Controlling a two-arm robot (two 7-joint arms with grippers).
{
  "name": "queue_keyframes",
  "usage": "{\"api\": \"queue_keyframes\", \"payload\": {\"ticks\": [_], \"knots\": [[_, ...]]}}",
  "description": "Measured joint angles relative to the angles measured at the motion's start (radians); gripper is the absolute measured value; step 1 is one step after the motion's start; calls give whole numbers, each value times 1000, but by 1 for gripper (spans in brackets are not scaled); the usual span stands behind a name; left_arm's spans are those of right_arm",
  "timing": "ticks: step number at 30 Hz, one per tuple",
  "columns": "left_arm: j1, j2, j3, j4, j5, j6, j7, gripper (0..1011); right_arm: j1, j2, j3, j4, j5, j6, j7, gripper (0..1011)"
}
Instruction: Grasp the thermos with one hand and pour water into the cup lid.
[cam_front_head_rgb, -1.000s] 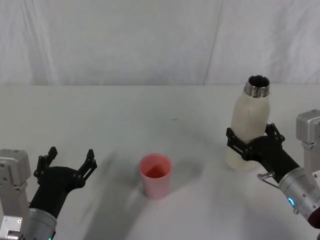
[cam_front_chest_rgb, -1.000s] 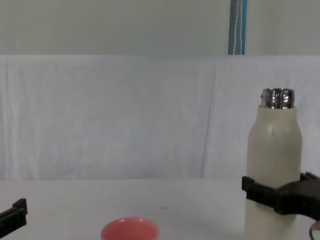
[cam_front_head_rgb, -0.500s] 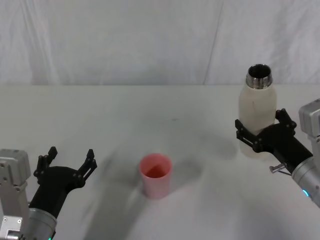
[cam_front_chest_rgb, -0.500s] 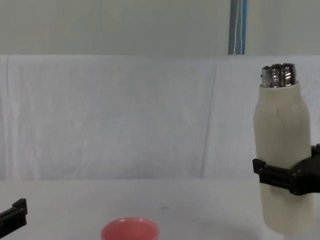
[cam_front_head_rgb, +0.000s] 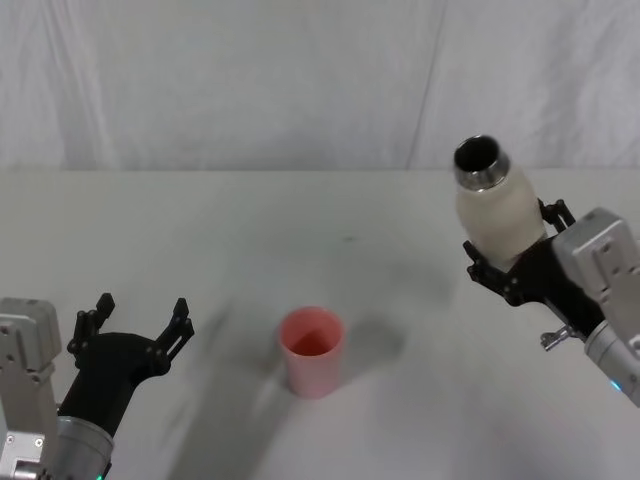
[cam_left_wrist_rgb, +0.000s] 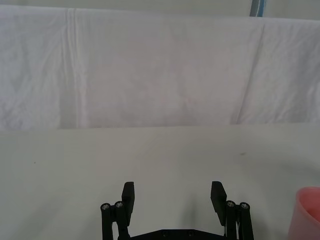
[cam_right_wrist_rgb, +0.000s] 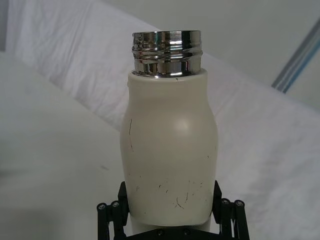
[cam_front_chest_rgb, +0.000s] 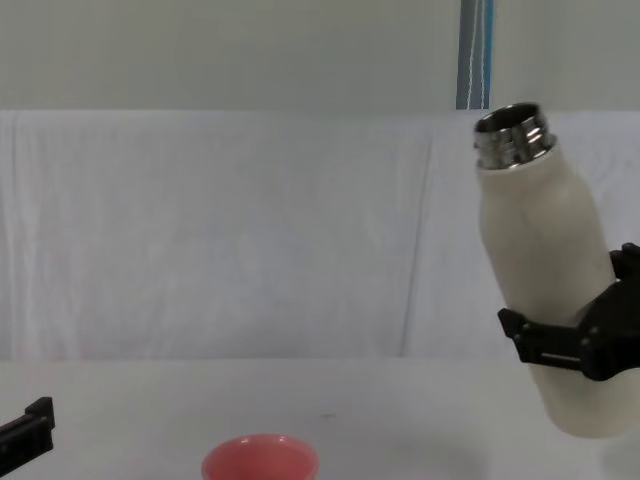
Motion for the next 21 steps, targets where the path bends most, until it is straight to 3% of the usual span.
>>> {"api": "queue_keyframes", "payload": {"ticks": [21], "knots": [[0,0,0,0,0,0,0,1001,25,19,-133,5,-284,-34,9,952]]}}
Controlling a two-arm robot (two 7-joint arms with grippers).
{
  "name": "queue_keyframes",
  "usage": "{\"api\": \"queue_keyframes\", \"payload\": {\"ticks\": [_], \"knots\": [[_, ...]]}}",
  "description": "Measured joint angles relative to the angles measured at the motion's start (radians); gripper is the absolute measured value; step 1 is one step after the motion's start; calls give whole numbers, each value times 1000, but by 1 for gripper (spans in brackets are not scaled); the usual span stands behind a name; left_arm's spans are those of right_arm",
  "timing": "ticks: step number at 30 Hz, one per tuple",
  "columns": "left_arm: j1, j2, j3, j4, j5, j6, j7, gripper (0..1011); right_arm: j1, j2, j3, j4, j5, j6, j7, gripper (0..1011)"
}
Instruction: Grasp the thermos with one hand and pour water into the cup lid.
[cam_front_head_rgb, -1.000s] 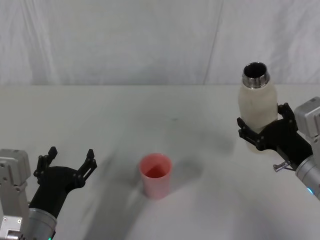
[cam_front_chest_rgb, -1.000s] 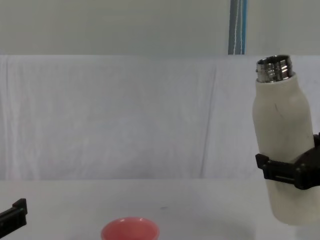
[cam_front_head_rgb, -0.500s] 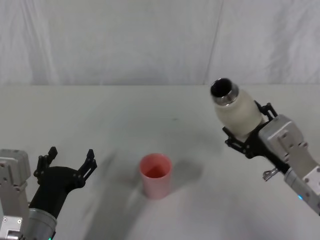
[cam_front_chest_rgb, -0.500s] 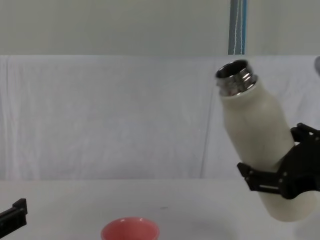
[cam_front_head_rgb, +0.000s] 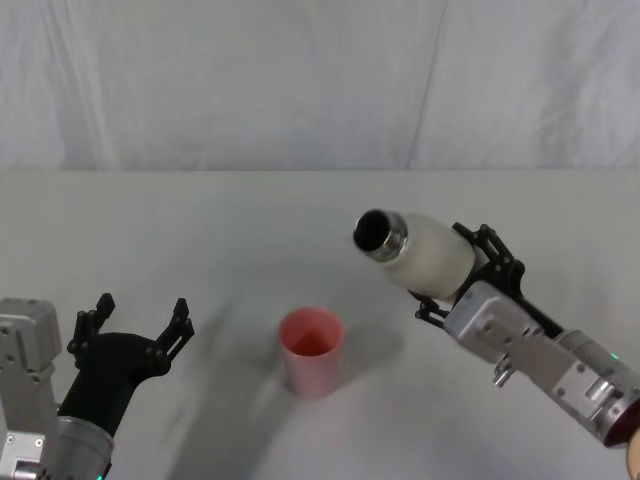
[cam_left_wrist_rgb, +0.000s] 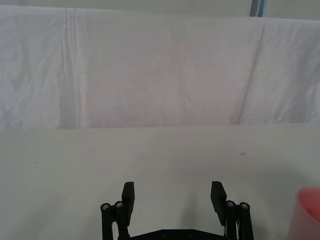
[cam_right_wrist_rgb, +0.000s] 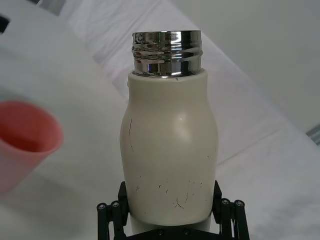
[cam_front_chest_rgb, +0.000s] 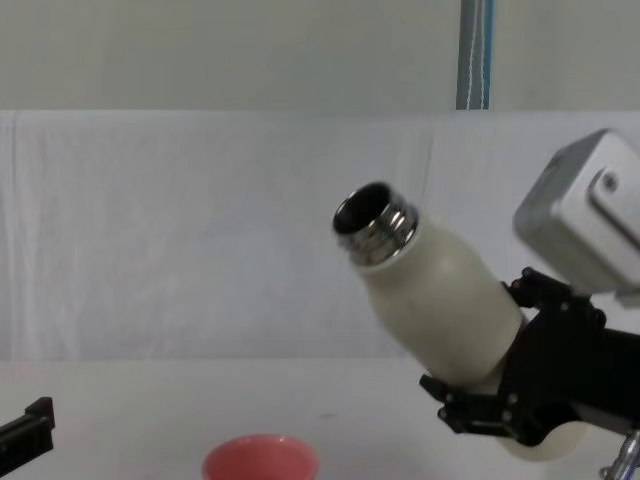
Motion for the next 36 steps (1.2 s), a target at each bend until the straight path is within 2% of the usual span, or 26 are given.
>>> {"api": "queue_keyframes", "payload": {"ticks": [15,23,36], "knots": [[0,0,0,0,0,0,0,1001,33,24,-83,39,-220,3,-38,952],[0,0,0,0,0,0,0,1001,60,28,-117,71,-320,14,-65,952],[0,0,0,0,0,0,0,1001,96,22,-128,104,-383,32,-89,952]]}}
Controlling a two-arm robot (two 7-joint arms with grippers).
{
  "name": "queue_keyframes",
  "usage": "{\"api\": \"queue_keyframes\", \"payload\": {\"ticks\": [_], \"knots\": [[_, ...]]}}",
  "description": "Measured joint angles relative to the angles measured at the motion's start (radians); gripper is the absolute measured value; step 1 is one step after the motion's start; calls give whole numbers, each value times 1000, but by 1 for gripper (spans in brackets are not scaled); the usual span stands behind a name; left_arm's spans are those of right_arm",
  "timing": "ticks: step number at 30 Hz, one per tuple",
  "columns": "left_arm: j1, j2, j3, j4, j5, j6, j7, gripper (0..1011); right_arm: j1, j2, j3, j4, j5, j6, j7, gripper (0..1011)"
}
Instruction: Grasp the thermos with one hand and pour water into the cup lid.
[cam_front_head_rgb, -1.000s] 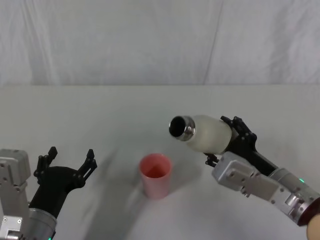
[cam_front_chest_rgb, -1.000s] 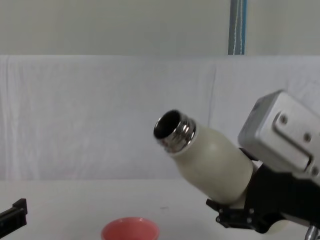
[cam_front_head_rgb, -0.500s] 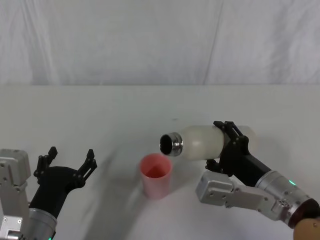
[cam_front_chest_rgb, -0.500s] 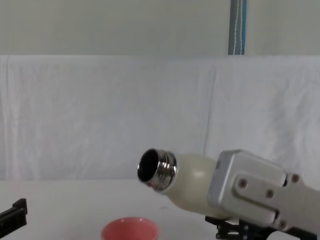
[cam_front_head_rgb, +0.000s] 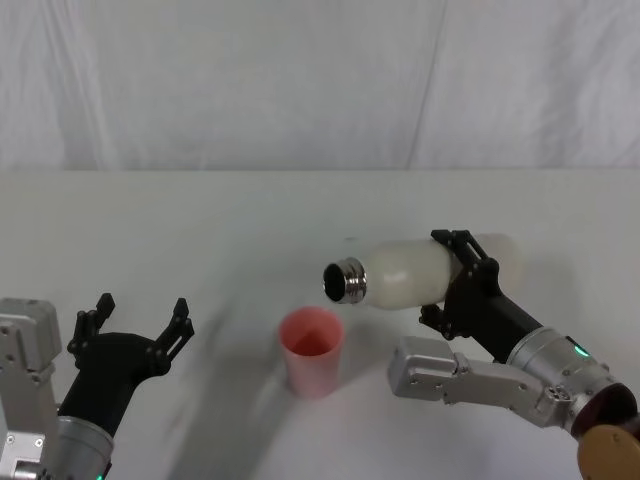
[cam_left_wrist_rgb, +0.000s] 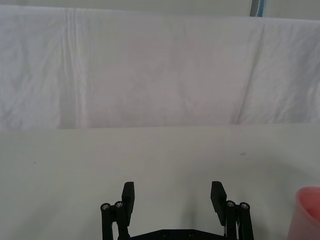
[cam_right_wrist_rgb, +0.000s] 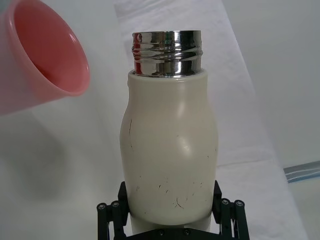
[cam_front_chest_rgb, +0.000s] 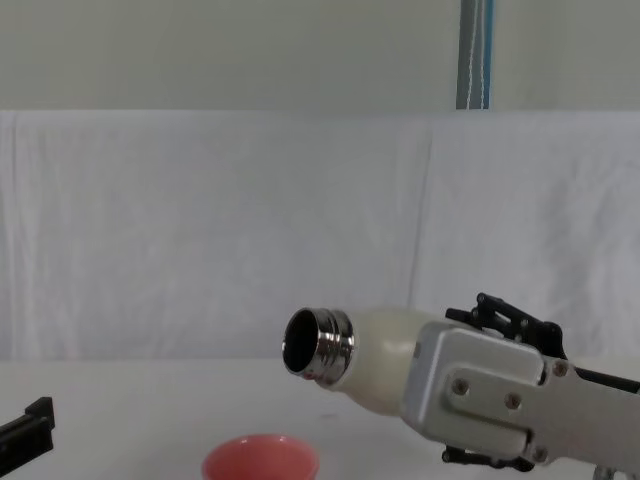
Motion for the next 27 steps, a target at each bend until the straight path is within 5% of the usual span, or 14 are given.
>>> {"api": "queue_keyframes", "payload": {"ticks": [27], "knots": [[0,0,0,0,0,0,0,1001,46,11,-38,21,-93,10,-25,952]]}}
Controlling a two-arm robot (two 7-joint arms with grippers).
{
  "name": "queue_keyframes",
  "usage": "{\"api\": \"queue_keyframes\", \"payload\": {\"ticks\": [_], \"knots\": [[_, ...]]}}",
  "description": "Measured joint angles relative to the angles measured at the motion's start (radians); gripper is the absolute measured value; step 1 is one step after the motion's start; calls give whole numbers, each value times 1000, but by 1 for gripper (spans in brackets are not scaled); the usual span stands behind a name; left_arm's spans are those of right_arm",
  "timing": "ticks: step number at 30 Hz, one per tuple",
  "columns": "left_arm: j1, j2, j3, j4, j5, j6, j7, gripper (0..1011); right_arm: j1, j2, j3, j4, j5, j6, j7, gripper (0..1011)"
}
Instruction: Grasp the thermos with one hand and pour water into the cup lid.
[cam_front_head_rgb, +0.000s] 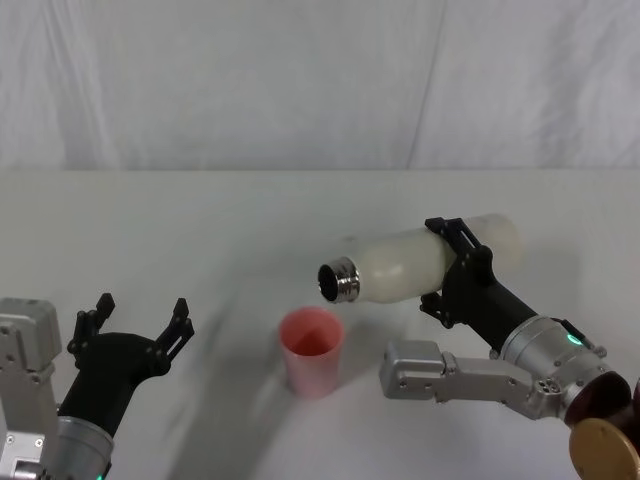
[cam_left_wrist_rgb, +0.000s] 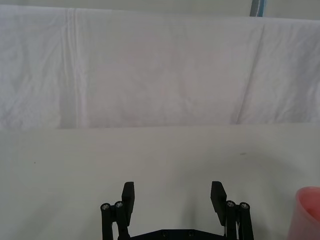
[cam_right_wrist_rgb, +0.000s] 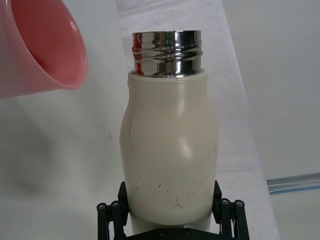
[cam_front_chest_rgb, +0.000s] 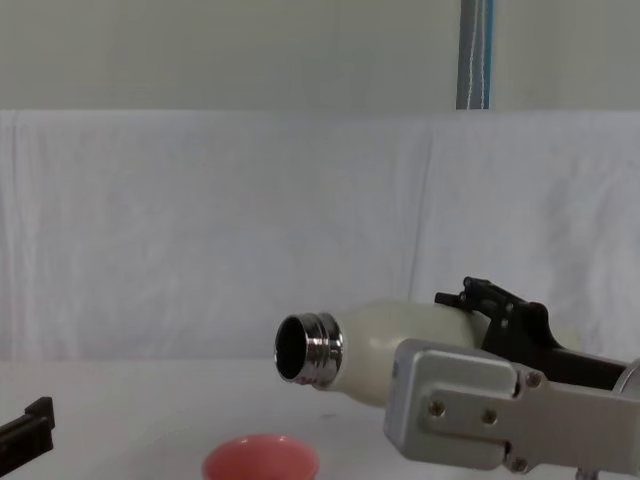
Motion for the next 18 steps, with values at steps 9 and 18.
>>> {"api": "queue_keyframes", "payload": {"ticks": [9,18], "knots": [[0,0,0,0,0,0,0,1001,6,1,-12,9,-20,2,-7,952],[0,0,0,0,0,0,0,1001,12,0,-24,15,-33,2,-12,952]]}}
